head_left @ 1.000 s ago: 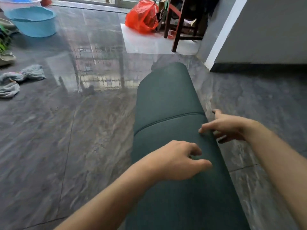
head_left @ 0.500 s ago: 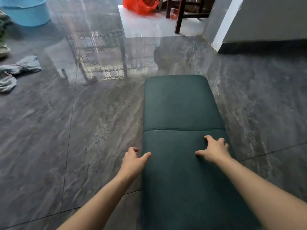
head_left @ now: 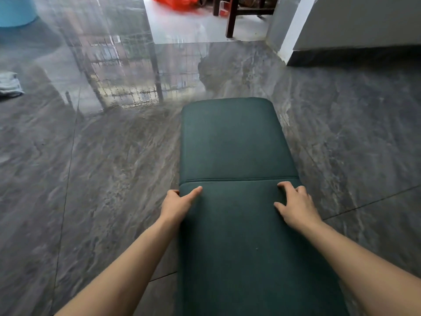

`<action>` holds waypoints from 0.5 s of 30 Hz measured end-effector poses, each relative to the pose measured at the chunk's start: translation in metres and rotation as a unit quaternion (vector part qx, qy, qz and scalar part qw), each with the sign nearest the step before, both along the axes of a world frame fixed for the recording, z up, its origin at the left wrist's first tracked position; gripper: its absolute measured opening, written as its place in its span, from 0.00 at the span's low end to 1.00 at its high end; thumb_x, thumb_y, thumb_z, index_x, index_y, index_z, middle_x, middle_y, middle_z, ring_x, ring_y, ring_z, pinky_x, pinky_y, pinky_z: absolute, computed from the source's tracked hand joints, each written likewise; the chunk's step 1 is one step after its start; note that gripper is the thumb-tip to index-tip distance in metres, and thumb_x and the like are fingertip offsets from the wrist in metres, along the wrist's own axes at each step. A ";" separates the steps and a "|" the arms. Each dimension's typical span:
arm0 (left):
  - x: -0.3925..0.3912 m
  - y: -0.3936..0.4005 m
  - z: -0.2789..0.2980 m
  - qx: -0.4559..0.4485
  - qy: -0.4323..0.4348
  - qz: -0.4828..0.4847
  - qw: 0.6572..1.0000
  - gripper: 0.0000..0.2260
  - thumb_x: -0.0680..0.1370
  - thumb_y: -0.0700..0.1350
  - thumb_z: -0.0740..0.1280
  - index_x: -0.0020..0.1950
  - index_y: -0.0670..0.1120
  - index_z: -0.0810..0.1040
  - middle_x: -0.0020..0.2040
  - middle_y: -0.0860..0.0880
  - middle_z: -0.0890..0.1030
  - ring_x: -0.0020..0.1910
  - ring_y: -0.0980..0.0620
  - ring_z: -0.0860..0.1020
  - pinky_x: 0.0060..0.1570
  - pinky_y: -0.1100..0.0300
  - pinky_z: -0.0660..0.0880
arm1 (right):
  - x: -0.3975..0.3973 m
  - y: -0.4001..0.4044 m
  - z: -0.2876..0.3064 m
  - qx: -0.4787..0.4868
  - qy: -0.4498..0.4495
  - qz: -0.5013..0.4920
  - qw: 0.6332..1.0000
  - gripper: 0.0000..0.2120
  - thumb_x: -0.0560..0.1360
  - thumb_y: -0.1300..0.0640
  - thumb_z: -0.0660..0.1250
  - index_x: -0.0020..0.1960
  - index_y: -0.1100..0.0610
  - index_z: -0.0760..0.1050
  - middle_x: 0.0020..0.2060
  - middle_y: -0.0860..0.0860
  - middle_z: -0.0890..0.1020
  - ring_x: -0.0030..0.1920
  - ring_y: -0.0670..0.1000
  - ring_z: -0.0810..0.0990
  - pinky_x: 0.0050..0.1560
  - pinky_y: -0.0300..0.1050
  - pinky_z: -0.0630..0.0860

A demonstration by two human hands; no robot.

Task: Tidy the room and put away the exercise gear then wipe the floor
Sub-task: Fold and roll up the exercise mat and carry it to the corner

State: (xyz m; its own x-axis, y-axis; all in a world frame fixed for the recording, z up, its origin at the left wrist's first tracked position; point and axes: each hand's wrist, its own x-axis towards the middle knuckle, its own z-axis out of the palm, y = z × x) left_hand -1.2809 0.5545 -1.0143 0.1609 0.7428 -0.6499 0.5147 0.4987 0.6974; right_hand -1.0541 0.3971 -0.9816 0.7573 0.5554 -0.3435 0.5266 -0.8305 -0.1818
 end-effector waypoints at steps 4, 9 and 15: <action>0.013 0.011 -0.006 -0.032 -0.006 0.030 0.999 0.37 0.55 0.66 0.76 0.55 0.45 0.76 0.51 0.48 0.81 0.49 0.46 0.81 0.54 0.49 0.79 | 0.006 -0.004 -0.008 0.012 -0.018 -0.087 0.996 0.37 0.70 0.46 0.73 0.73 0.53 0.60 0.64 0.58 0.64 0.65 0.61 0.64 0.63 0.55 0.68; 0.027 0.022 0.002 -0.052 -0.062 0.059 0.995 0.22 0.62 0.46 0.80 0.51 0.44 0.76 0.51 0.45 0.82 0.48 0.44 0.81 0.53 0.49 0.79 | 0.001 0.005 -0.017 -0.029 -0.007 -0.080 0.996 0.32 0.75 0.48 0.69 0.74 0.53 0.59 0.68 0.59 0.61 0.68 0.61 0.61 0.63 0.55 0.69; 0.032 0.021 0.016 -0.030 -0.103 0.066 0.992 0.15 0.67 0.36 0.76 0.51 0.43 0.78 0.48 0.44 0.84 0.45 0.45 0.82 0.46 0.53 0.79 | 0.010 0.005 -0.007 -0.049 0.006 -0.069 0.996 0.32 0.74 0.46 0.69 0.73 0.53 0.61 0.67 0.59 0.64 0.67 0.61 0.65 0.63 0.55 0.70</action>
State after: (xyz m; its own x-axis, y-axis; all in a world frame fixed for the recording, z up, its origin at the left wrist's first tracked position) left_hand -1.2492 0.5754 -0.9980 0.1981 0.7271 -0.6574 0.2914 0.5966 0.7477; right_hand -1.0438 0.4021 -0.9890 0.8198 0.4092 -0.4005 0.4037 -0.9091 -0.1025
